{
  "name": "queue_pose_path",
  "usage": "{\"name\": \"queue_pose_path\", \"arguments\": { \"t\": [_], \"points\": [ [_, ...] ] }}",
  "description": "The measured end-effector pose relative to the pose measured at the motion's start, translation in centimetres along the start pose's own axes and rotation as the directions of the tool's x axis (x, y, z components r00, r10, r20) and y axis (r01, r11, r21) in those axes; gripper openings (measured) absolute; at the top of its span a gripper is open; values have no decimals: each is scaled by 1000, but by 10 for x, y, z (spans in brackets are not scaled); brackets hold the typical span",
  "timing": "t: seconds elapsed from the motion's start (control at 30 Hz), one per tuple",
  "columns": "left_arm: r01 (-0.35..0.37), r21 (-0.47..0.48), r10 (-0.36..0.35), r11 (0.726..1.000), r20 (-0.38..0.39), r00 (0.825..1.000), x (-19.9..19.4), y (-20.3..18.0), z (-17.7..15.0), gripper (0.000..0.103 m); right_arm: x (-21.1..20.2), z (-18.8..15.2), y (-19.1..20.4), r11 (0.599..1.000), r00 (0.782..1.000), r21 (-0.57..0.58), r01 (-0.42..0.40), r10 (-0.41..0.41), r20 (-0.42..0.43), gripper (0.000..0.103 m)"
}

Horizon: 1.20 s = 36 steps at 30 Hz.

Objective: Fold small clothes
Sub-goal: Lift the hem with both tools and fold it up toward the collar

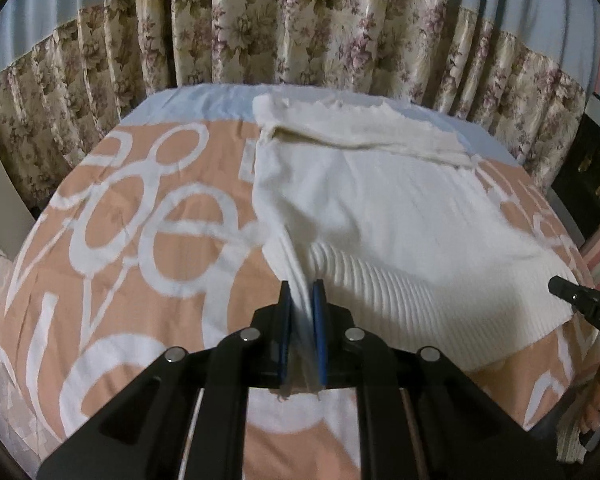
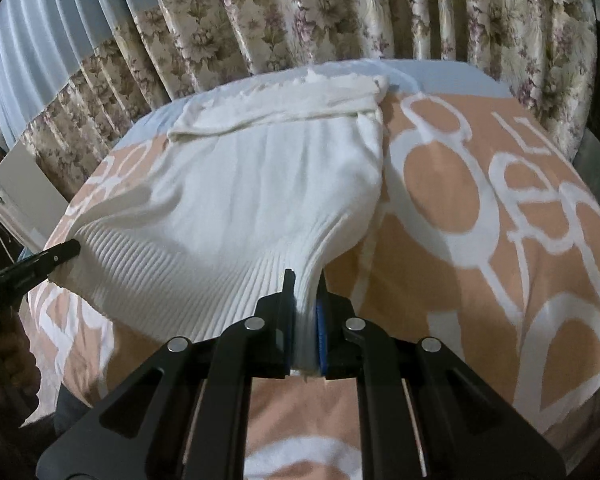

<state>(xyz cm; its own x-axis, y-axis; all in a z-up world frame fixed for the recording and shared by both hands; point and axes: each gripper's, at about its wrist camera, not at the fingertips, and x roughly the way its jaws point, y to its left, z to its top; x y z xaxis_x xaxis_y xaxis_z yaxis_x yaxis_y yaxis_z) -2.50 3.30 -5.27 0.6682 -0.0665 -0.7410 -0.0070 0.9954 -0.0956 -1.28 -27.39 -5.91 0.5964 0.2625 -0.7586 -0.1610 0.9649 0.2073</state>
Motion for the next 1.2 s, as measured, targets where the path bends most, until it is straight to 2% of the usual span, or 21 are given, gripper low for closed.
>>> {"name": "queue_pose_path", "arguments": {
  "t": [0.27, 0.37, 0.57, 0.87, 1.03, 1.2],
  "points": [
    [4, -49, -1, 999, 56, 998, 16, 7, 48, 10, 14, 54, -1, 1000, 998, -1, 0, 0, 68, 9],
    [24, -79, -17, 997, 88, 996, 21, 12, 77, 10, 17, 82, -4, 1000, 995, -6, -2, 3, 103, 9],
    [16, -55, -7, 998, 164, 987, 35, 7, 128, 10, 32, 127, -11, 1000, 989, -24, 1, 3, 145, 9],
    [8, -54, 2, 998, 181, 983, 94, 6, 189, 10, 82, 191, -19, 997, 987, -72, 25, -14, 161, 9],
    [-27, -35, 33, 999, 183, 983, 136, 6, 224, 10, 117, 230, -29, 997, 988, -68, 27, -16, 156, 9],
    [-68, -25, 71, 997, 146, 987, 188, 9, 248, 10, 157, 259, -36, 998, 990, -63, 24, -16, 137, 9]
  ]
}}
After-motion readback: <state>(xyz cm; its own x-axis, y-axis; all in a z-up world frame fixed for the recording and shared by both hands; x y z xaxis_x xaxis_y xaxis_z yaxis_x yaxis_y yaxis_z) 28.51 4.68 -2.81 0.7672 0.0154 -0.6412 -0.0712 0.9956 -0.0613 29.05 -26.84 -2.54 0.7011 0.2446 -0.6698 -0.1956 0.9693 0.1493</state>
